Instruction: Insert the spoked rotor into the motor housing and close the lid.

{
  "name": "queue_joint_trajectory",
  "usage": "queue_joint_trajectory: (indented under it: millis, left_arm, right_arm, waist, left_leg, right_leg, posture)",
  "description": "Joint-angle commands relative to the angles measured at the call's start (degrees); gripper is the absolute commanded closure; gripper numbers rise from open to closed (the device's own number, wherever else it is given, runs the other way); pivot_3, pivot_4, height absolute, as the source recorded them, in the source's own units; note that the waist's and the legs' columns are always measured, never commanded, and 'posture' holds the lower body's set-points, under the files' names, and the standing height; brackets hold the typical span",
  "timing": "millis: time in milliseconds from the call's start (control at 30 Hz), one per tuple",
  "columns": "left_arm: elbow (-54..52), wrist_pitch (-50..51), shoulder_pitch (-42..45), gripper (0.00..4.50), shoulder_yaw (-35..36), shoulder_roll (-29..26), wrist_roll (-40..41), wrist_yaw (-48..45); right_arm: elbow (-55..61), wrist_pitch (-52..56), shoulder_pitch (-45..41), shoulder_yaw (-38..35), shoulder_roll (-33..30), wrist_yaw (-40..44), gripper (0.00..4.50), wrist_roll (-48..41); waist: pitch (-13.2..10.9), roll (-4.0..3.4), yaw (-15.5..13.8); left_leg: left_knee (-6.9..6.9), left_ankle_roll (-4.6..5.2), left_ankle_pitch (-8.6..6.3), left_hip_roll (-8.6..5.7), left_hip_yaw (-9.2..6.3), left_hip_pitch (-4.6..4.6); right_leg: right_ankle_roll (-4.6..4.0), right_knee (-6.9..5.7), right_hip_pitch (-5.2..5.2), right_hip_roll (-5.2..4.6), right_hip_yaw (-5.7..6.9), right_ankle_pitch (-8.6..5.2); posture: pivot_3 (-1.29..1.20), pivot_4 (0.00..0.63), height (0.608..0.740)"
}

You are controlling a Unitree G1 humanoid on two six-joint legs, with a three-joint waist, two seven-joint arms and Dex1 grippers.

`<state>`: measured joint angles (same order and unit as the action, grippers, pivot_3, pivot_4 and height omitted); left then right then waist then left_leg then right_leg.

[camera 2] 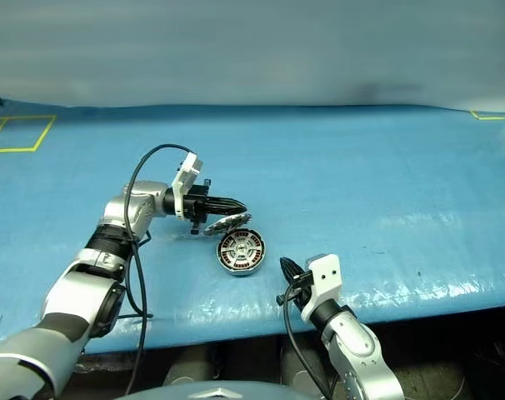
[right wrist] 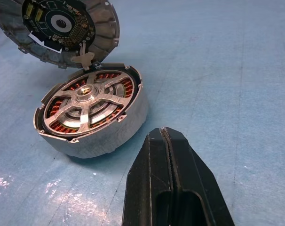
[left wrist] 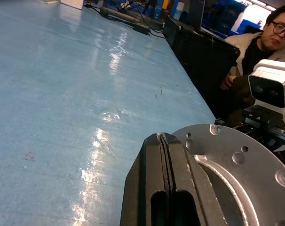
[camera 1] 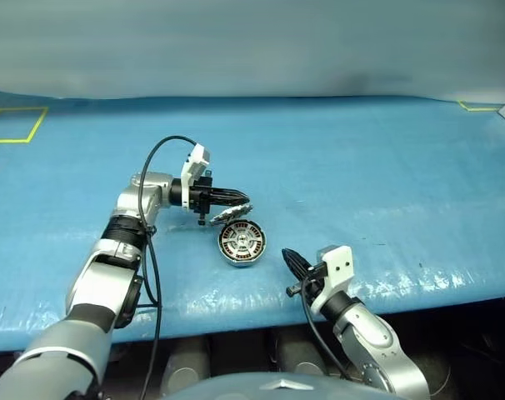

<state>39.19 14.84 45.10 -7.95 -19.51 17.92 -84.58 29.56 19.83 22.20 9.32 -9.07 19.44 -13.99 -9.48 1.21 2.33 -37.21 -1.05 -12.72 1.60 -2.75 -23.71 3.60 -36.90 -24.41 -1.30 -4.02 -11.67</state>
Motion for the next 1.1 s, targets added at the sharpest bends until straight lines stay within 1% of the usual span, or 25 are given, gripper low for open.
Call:
queue_joint_trajectory:
  millis: [33, 233, 367, 467, 633, 833, 967, 1067, 1100]
  left_arm:
    - [-9.9, -2.2, -5.4, 4.50, 1.3, 2.7, 0.2, 7.2]
    - [-20.6, -0.5, -17.5, 4.50, 1.4, 6.4, 1.6, 16.1]
    - [-23.1, 0.3, -21.2, 4.50, 1.8, 8.0, 2.5, 19.5]
    - [-24.3, 1.0, -23.4, 4.50, 0.8, 8.1, 2.3, 20.6]
    - [-27.0, 3.5, -25.3, 4.50, -0.9, 5.5, 2.3, 18.4]
    - [-30.5, 4.3, -25.2, 4.50, -4.2, -0.8, 0.5, 14.6]
    - [-34.6, 5.6, -25.0, 4.50, -1.3, -1.1, 4.3, 15.8]
    - [-40.4, 5.4, -26.9, 4.50, 1.9, -0.2, 8.6, 17.3]
    - [-42.9, 5.4, -28.2, 4.50, 3.1, 0.0, 10.0, 18.3]
  right_arm:
    - [0.3, -1.6, 0.0, -0.3, 0.2, -1.1, 4.49, 0.3]
    - [-0.7, -1.7, -0.8, 0.3, 0.1, -2.0, 4.49, 1.1]
    - [-0.8, -1.4, -1.8, 0.4, -0.5, -1.7, 4.49, 1.1]
    - [-0.3, -0.6, -3.0, 0.0, -1.1, -1.0, 4.49, 0.1]
    - [3.0, 3.2, -5.8, -3.2, 0.6, -1.5, 4.49, -6.4]
    - [6.7, 6.9, -12.8, -4.1, -0.5, -4.1, 4.49, -5.5]
    - [7.5, 8.5, -17.3, -4.1, -1.2, -5.2, 4.49, -5.1]
    - [7.5, 9.7, -19.7, -1.4, -3.5, -3.7, 3.90, -3.6]
    - [7.4, 10.1, -20.4, -0.3, -4.3, -3.2, 3.58, -3.0]
  waist:
    - [0.0, -0.01, -0.2]
    - [0.0, -0.06, -0.3]
    - [0.0, -0.06, -0.4]
    - [0.0, -0.06, -0.4]
    - [0.1, -0.10, -0.4]
    - [0.1, -0.20, -0.2]
    - [0.1, -0.21, -0.3]
    - [0.1, -0.21, -0.3]
    - [0.1, -0.22, -0.2]
  left_leg:
    - [0.01, 0.00, 0.00, 0.00, 0.01, 0.00]
    - [0.00, 0.00, 0.00, 0.02, 0.02, 0.09]
    - [-0.12, 0.00, 0.00, 0.01, 0.00, 0.07]
    - [-0.18, 0.01, 0.00, 0.00, 0.00, 0.10]
    - [-0.18, 0.01, 0.00, 0.00, -0.04, 0.13]
    - [-0.18, 0.01, 0.00, 0.00, -0.04, 0.16]
    - [-0.16, 0.01, 0.00, 0.00, -0.04, 0.13]
    - [-0.16, 0.01, 0.00, 0.00, -0.03, 0.06]
    - [-0.15, 0.01, 0.00, -0.01, -0.03, 0.04]
  right_leg:
    - [0.00, 0.01, 0.00, -0.01, -0.01, 0.00]
    - [0.00, -0.05, 0.03, 0.01, -0.02, 0.00]
    - [0.00, -0.06, 0.08, 0.01, 0.00, 0.00]
    - [0.02, -0.05, 0.16, 0.01, 0.00, 0.01]
    - [0.02, -0.06, 0.19, 0.02, 0.02, 0.01]
    - [0.01, -0.08, 0.20, 0.02, 0.01, 0.01]
    - [0.01, -0.06, 0.18, 0.03, 0.02, 0.01]
    - [0.01, -0.02, 0.13, 0.01, 0.01, 0.01]
    - [0.01, -0.03, 0.12, 0.00, 0.01, 0.01]
  posture:
    - [0.00, 0.150, 0.740]
    - [0.00, 0.150, 0.740]
    - [0.00, 0.150, 0.740]
    - [0.00, 0.150, 0.740]
    - [0.00, 0.150, 0.740]
    - [0.00, 0.150, 0.740]
    - [0.00, 0.150, 0.740]
    - [0.00, 0.150, 0.740]
    - [0.00, 0.150, 0.740]
